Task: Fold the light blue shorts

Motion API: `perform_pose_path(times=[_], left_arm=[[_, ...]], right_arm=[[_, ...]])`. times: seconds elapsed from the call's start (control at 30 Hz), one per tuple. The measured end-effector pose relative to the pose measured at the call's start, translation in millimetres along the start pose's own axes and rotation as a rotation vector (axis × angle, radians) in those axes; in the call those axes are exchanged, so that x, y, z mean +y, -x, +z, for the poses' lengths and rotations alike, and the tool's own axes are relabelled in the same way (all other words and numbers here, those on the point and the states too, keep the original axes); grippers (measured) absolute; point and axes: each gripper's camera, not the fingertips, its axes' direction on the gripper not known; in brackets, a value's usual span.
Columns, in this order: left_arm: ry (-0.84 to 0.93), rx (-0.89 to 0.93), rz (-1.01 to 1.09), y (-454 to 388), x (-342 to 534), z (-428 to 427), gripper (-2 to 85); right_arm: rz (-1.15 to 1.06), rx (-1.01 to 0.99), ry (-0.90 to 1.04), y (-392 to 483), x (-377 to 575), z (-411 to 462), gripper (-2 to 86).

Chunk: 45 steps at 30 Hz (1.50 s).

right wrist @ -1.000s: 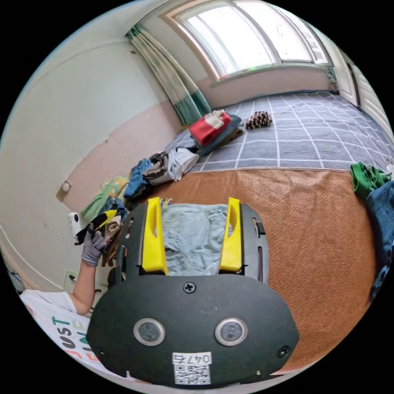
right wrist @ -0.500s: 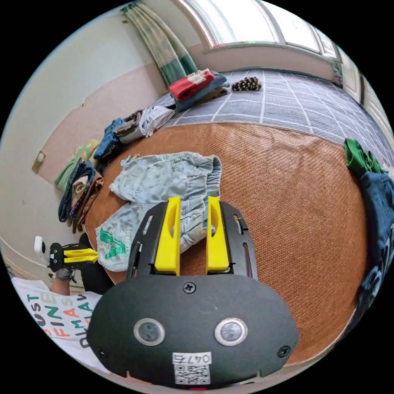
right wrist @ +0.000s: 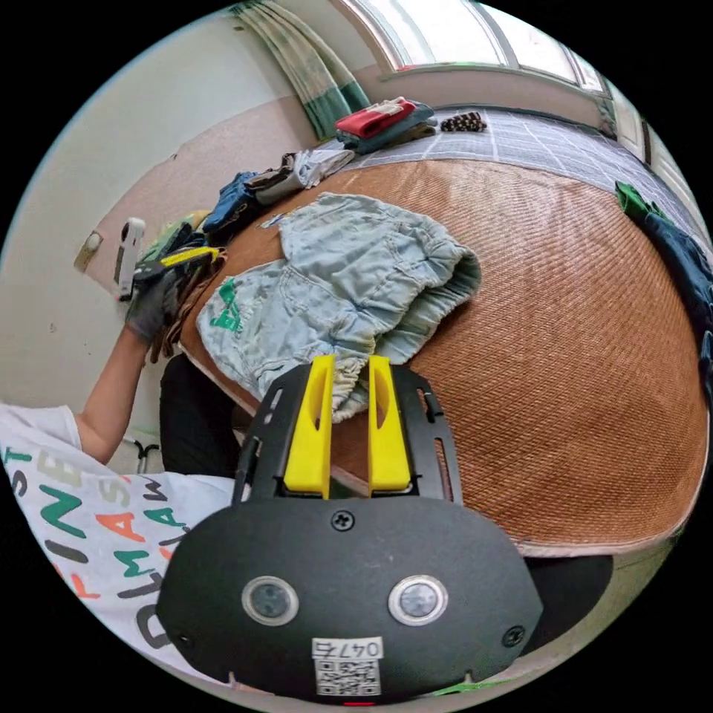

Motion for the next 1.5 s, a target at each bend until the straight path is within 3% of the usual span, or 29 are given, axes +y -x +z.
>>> perform_pose_path(times=[0.07, 0.17, 0.27, 0.37, 0.5, 0.6, 0.83, 1.03, 1.2, 1.3, 1.4, 1.5], left_arm=[[-0.122, 0.379, -0.199, 63, 22, -25, -0.8], [-0.177, 0.699, -0.295, 97, 78, -41, -0.8], [-0.052, 0.640, -0.263, 76, 140, -46, -0.8], [0.050, 0.548, -0.238, 42, 187, -44, -0.8], [0.062, 0.589, -0.267, 19, 203, -34, -0.8], [0.085, 0.525, -0.237, 5, 191, -20, -0.8], [0.025, 0.496, -0.186, 1, 149, 10, -0.9], [0.015, 0.384, -0.178, 30, 38, 64, -0.8], [-0.231, 0.679, -0.234, 68, 51, -6, -0.8], [-0.177, 0.833, -0.097, 29, 95, -31, -0.8], [-0.025, 0.785, 0.003, -22, 154, -36, -0.7], [0.054, 0.747, -0.072, -42, 212, -34, -0.5]], right_arm=[[-0.041, -0.053, 0.028, 6, 4, -3, 2.7], [-0.035, -0.090, 0.013, -15, -5, -33, 1.3], [-0.109, -0.066, -0.088, -26, -34, -72, 0.2], [-0.219, 0.010, -0.025, -25, -91, -66, 0.4], [-0.302, 0.075, 0.043, -29, -162, -26, 0.0], [-0.231, 0.213, 0.225, -53, -176, 19, -0.4], [0.033, 0.123, 0.040, -90, -80, -35, -1.2], [-0.019, 0.054, 0.088, -41, -50, -33, -1.1], [-0.133, -0.181, 0.145, -16, -50, -29, -1.2], [-0.157, -0.193, 0.212, -15, -66, -22, -1.2], [-0.195, -0.167, 0.250, -14, -93, -32, -1.2], [-0.246, -0.109, 0.206, -4, -122, -62, -1.1]])
